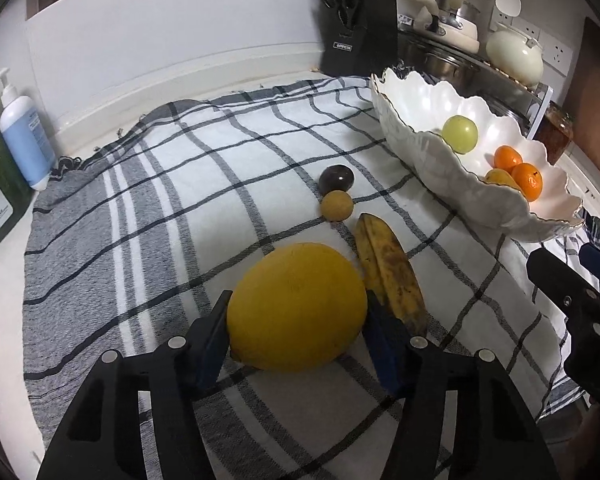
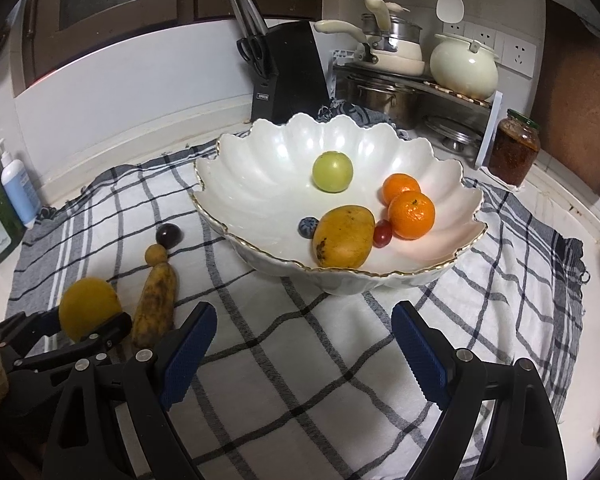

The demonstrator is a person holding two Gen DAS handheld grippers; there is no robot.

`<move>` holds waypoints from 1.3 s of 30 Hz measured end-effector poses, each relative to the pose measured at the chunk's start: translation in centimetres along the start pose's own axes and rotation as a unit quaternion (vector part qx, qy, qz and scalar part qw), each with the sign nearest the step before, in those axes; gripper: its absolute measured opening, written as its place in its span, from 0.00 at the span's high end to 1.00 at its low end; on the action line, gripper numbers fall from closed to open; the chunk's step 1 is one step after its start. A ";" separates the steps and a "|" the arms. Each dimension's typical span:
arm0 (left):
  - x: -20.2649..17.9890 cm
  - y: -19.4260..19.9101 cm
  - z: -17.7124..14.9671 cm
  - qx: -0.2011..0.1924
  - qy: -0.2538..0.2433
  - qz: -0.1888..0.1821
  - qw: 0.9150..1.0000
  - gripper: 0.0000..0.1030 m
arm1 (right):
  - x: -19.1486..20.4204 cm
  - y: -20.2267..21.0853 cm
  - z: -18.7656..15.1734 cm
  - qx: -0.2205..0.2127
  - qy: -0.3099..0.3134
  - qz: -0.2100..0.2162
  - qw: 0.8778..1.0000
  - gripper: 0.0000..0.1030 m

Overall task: Organize fruits
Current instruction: 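Grasp the large yellow lemon with the left tool while the right tool grasps the banana, then carry the lemon and banana over the white bowl with both tools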

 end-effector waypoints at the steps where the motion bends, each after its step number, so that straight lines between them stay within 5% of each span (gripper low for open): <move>1: 0.1 0.2 0.0 -0.002 0.001 0.000 1.000 0.41 | 0.2 0.1 0.1 -0.002 0.000 0.002 1.000 0.13; 16: 7.7 3.9 0.1 -0.028 0.052 0.044 0.997 0.41 | 7.3 -0.3 1.2 -0.015 0.039 0.056 0.998 0.16; 24: 10.9 4.4 -0.1 -0.030 0.078 0.061 0.995 0.41 | 10.9 -2.9 1.4 0.000 0.059 0.069 0.996 0.33; 39: 11.0 3.9 -0.2 -0.025 0.081 0.059 0.995 0.41 | 12.0 -5.8 -0.6 0.049 0.065 0.088 0.993 0.62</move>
Point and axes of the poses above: each gripper's, at about its wrist camera, not at the fingertips, and y roughly against the way its jaws point, x to its left, z to its top, the point moved 8 cm from there along -y, roughly the way its jaws point, and after that the axes turned 7 degrees about y, right-handed, at the moved point
